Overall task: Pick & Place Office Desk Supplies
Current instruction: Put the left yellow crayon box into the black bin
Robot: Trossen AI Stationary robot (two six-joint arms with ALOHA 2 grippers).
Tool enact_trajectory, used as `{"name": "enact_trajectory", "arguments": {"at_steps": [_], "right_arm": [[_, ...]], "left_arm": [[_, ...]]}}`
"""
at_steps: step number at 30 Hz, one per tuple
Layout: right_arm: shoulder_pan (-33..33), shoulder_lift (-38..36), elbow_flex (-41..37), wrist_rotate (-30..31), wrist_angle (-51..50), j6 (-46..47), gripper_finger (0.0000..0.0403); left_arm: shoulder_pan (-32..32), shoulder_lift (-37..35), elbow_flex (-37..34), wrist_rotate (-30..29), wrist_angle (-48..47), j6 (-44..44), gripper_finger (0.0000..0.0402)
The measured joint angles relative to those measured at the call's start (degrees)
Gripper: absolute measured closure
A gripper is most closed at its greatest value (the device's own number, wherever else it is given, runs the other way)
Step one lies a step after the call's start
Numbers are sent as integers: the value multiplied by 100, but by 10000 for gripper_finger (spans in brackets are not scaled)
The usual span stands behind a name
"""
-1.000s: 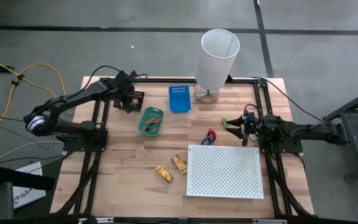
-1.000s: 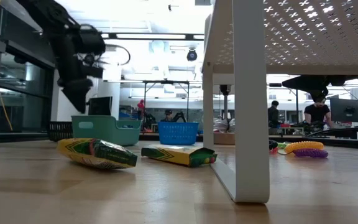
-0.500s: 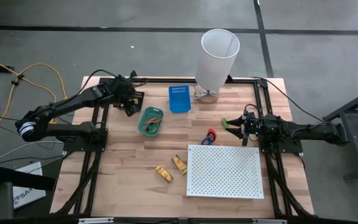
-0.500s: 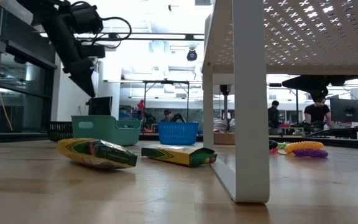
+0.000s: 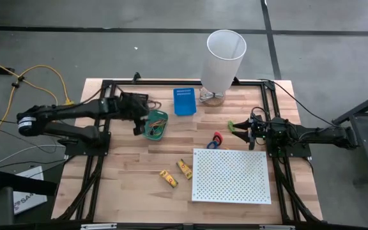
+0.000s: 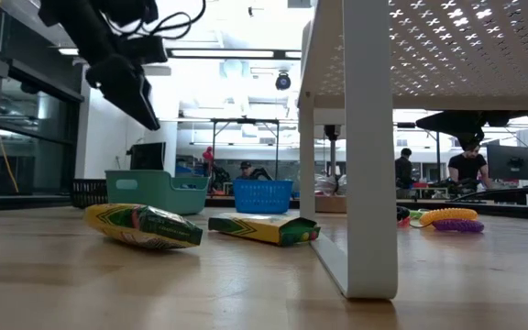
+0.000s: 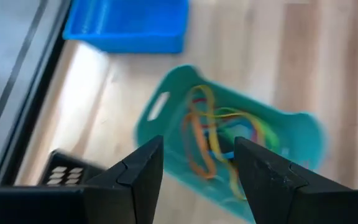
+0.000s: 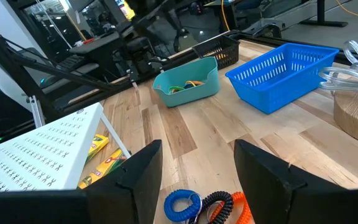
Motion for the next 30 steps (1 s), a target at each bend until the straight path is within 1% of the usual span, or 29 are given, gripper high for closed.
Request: {"name": "enact_trajectory", "arguments": {"at_steps": [6, 13, 19, 27, 30], "right_arm": [[0, 0, 1, 0, -1, 0, 215], [0, 1, 0, 0, 0, 0, 215], [2, 0, 0, 0, -1, 0, 215], [0, 0, 0, -1, -2, 0, 215], [1, 1, 1, 0, 0, 0, 215]], "left_arm": [[-836, 188, 0, 1, 401, -88, 215], [-1662, 642, 0, 2, 939, -97, 215], [-2242, 1063, 0, 35, 1331, -98, 215], [-2968, 1392, -4, 335, 1698, -104, 215], [-3178, 1435, -4, 438, 1824, -386, 215]]}}
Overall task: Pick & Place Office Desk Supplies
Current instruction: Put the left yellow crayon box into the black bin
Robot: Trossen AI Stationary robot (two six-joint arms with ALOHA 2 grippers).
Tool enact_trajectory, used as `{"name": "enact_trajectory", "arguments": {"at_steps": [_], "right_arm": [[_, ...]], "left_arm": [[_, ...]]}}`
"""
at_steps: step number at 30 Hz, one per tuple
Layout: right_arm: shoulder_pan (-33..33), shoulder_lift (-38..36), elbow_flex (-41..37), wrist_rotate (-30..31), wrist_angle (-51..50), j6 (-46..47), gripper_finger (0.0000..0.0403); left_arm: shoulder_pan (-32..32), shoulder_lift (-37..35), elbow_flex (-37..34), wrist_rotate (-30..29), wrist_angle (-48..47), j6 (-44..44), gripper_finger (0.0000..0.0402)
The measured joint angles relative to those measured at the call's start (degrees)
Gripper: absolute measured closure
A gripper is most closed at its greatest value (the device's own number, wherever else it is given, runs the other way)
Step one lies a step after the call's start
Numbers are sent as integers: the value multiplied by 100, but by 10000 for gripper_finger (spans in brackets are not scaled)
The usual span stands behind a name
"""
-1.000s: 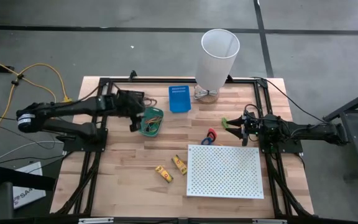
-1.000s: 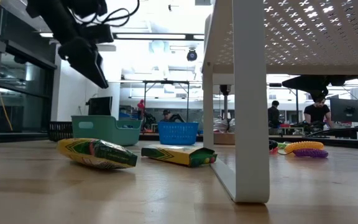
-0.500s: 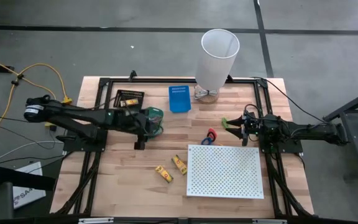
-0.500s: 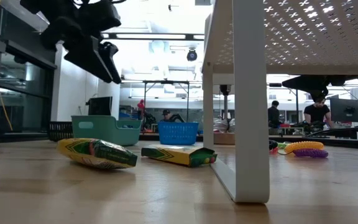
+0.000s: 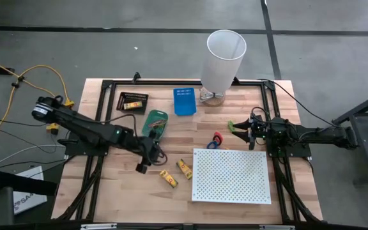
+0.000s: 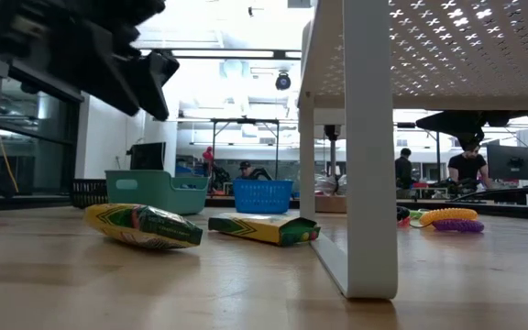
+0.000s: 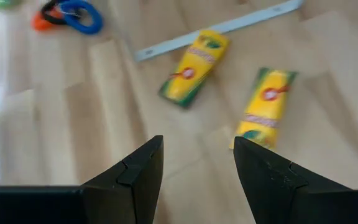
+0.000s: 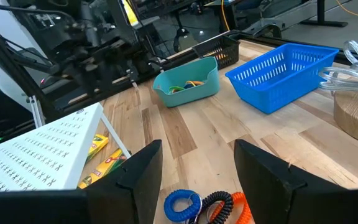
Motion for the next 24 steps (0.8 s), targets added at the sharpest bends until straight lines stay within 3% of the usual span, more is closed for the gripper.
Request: {"name": "enact_trajectory", "arguments": {"at_steps": [7, 20, 24], "right_arm": [[-1, -1, 0, 0, 0, 0, 215], [0, -1, 0, 0, -1, 0, 215], [0, 0, 1, -1, 0, 0, 215]], "left_arm": [[-81, 0, 0, 502, -49, -405, 215], [-78, 6, 19, 503, -85, -423, 215], [-78, 251, 320, 440, -255, -408, 215]]}}
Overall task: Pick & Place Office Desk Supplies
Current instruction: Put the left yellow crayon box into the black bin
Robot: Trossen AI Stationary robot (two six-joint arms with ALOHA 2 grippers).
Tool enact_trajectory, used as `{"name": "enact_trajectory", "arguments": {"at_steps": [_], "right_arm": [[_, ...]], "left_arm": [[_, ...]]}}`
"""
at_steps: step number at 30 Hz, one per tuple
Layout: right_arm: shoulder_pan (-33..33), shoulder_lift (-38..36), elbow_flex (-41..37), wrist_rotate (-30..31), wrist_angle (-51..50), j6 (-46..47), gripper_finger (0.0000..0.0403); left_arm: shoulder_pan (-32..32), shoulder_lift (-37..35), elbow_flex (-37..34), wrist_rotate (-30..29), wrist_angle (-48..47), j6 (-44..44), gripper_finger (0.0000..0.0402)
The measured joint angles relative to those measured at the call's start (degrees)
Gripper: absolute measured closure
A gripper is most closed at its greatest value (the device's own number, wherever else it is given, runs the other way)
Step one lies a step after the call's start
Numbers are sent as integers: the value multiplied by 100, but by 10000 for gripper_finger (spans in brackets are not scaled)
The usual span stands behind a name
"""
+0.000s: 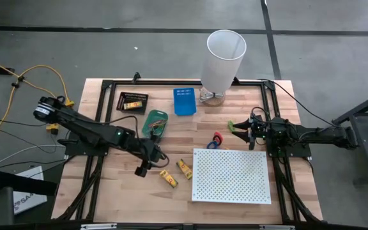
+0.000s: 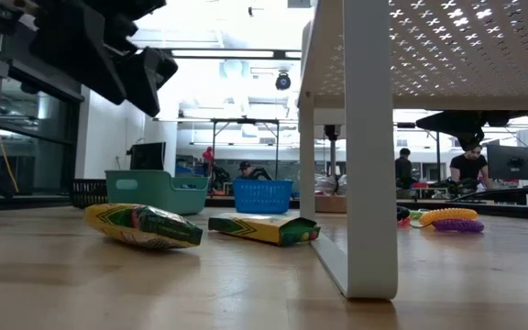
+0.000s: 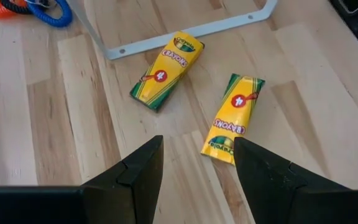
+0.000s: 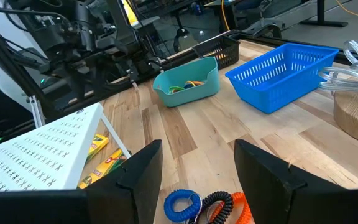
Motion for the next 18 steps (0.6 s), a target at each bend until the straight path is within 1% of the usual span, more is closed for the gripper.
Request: {"name": "enact_trajectory", "arguments": {"at_steps": [5, 10, 18], "right_arm": [[1, -1, 1, 1, 0, 0, 215], [0, 0, -1, 0, 0, 0, 215], [1, 1, -1, 0, -7, 0, 215]], "left_arm": [[0, 705, 786, 12, -578, 9, 215], [0, 1484, 1460, 340, -790, 195, 215], [0, 2502, 2466, 541, -1363, 224, 215]]}}
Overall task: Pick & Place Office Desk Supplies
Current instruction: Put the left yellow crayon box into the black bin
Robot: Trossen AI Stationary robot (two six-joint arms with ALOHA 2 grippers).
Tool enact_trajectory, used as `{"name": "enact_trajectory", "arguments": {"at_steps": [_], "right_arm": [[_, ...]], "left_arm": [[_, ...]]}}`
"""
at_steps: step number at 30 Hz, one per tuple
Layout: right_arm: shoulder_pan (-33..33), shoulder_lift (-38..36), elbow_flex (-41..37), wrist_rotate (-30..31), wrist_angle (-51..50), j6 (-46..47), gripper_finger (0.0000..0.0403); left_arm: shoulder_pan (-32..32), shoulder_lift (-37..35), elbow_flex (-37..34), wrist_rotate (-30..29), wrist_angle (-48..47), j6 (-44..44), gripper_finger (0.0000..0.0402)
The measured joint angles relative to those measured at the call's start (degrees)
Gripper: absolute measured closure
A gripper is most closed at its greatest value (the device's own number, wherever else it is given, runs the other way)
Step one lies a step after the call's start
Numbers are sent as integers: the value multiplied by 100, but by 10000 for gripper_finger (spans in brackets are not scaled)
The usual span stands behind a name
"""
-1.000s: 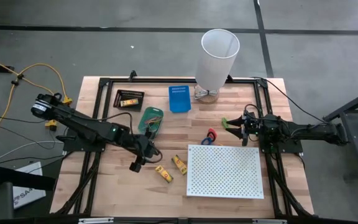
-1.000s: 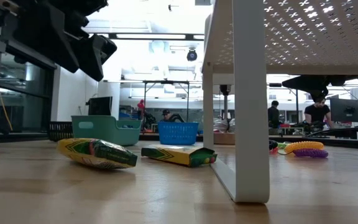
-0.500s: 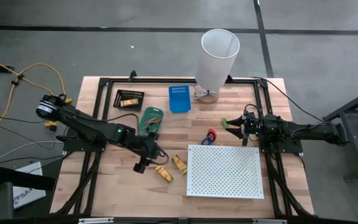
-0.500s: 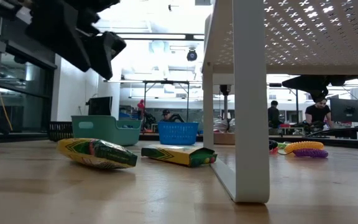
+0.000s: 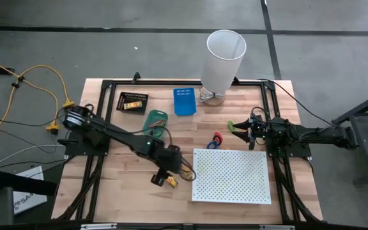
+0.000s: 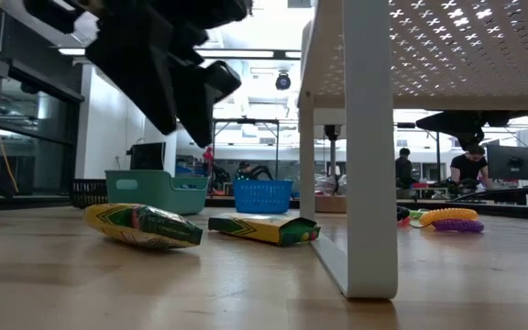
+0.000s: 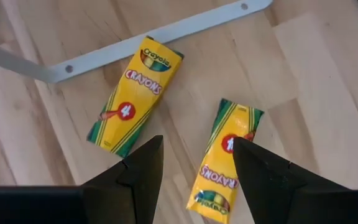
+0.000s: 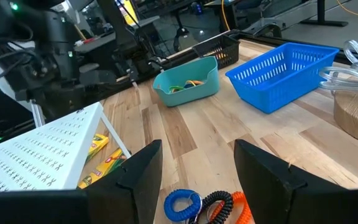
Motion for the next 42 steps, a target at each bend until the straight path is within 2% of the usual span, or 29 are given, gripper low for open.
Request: {"name": "enact_trajectory", "arguments": {"at_steps": [7, 24, 42], "right_arm": [[-1, 0, 1, 1, 4, 0, 215], [-2, 0, 0, 1, 2, 0, 215], [-2, 0, 0, 1, 3, 0, 215]], "left_arm": [[0, 486, 607, 172, -495, 2, 215], [-250, 548, 628, 114, -810, -72, 215], [-258, 1008, 622, 221, -947, -108, 215]]}}
